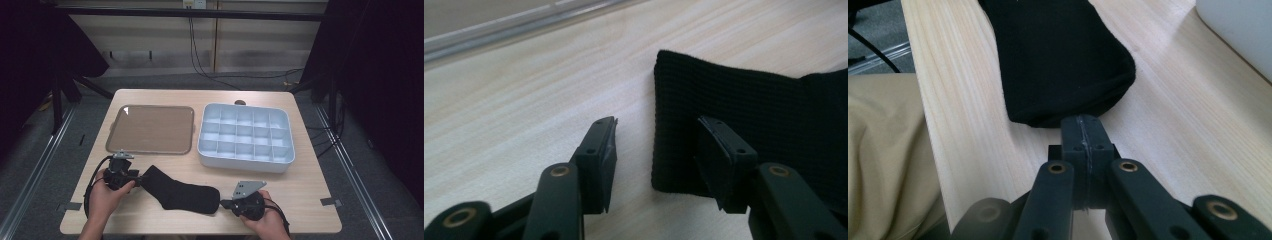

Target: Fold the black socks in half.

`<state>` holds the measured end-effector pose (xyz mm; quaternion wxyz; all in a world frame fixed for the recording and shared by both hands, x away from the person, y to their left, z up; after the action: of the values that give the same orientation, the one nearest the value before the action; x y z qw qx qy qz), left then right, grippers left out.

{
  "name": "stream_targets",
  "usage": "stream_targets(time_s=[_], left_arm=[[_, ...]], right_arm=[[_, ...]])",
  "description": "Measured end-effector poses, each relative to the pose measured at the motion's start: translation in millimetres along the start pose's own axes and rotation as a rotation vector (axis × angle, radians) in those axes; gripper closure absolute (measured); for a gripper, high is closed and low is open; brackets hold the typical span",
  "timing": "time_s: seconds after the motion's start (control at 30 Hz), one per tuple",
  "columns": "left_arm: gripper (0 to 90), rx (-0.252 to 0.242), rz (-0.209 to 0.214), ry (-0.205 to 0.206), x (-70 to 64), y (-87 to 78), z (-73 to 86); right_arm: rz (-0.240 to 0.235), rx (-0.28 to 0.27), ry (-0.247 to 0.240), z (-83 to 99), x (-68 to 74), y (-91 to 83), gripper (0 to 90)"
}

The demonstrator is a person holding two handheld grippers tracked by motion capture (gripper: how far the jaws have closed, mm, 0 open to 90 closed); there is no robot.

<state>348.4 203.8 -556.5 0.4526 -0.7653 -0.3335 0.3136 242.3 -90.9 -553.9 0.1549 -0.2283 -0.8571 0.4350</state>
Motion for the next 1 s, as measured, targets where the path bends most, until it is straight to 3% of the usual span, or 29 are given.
stream_targets(time_s=[0.2,0.4,0.53,0.73,1.0], left_arm=[[53.0,0.015,-0.027,0.022,-2.0,1.6,-0.3],[59.8,0.021,-0.039,0.014,-4.4,1.9,-0.4],[71.4,0.035,-0.001,0.003,-8.0,1.8,0.9],[74.9,0.038,0.023,-0.042,-8.5,1.9,0.3],[77.4,0.029,0.047,-0.065,-6.0,-2.2,-1.5]], right_arm=[[-0.004,0.002,-0.011,-0.9,1.5,3.1,90.0],[-0.011,0.008,-0.014,-0.9,3.4,5.0,90.0],[-0.012,0.015,-0.02,-1.7,5.5,7.4,90.0],[-0.016,0.027,-0.016,-0.5,5.8,11.2,90.0],[-0.013,0.03,-0.02,-0.7,4.8,11.2,90.0]])
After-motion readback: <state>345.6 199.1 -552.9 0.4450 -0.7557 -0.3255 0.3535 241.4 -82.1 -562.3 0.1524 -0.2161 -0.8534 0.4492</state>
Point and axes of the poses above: each handheld gripper's, and its own axes: y roughly forward along the jaws, z roughly out of its underside, x roughly to its left, the point moved 9 cm from there along y, roughly forward along the jaws, and after that the axes turned 11 degrees about x, right-handed, at the moved point
